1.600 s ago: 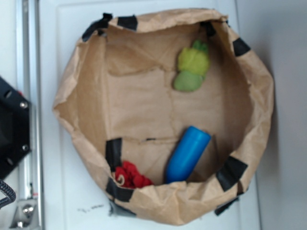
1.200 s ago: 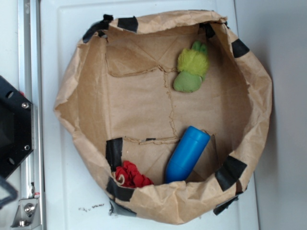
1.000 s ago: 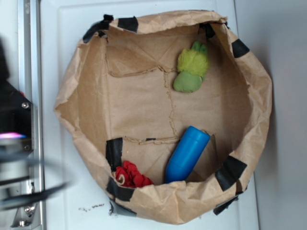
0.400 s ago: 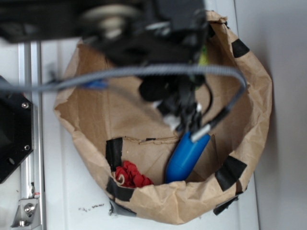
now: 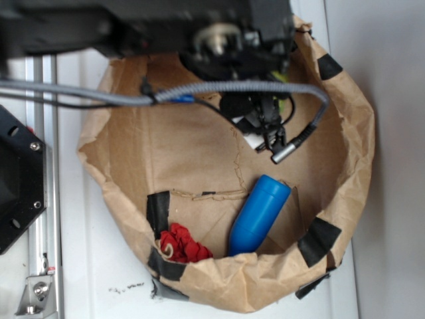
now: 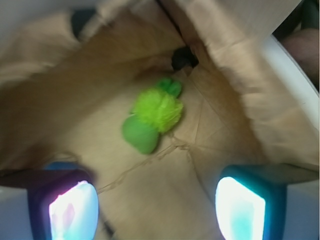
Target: Grab the green animal.
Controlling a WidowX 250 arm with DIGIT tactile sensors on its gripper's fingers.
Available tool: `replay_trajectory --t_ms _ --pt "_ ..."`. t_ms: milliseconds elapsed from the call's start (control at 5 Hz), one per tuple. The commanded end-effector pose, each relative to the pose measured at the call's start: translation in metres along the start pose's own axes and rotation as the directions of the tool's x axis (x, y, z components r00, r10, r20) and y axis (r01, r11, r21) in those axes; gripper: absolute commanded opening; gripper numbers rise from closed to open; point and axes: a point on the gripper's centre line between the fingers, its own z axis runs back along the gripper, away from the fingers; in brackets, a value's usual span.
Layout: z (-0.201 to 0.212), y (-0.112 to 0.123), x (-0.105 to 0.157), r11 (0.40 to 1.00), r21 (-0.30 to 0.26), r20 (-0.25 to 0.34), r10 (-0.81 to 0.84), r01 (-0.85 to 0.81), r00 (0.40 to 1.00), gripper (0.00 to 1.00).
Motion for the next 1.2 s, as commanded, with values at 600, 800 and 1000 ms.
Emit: replay_trajectory --t_ms 600,800,1000 --pt "-0.03 -0.004 0.007 0.999 0.0 0.089 -0.035 0.036 0.995 1.0" --pt "-0.044 0.006 0.039 1.0 0.002 0.085 -0.029 0.029 0.996 1.0" --pt "-0.049 0.008 0.053 1.0 0.01 0.093 -0.019 0.018 0.995 1.0"
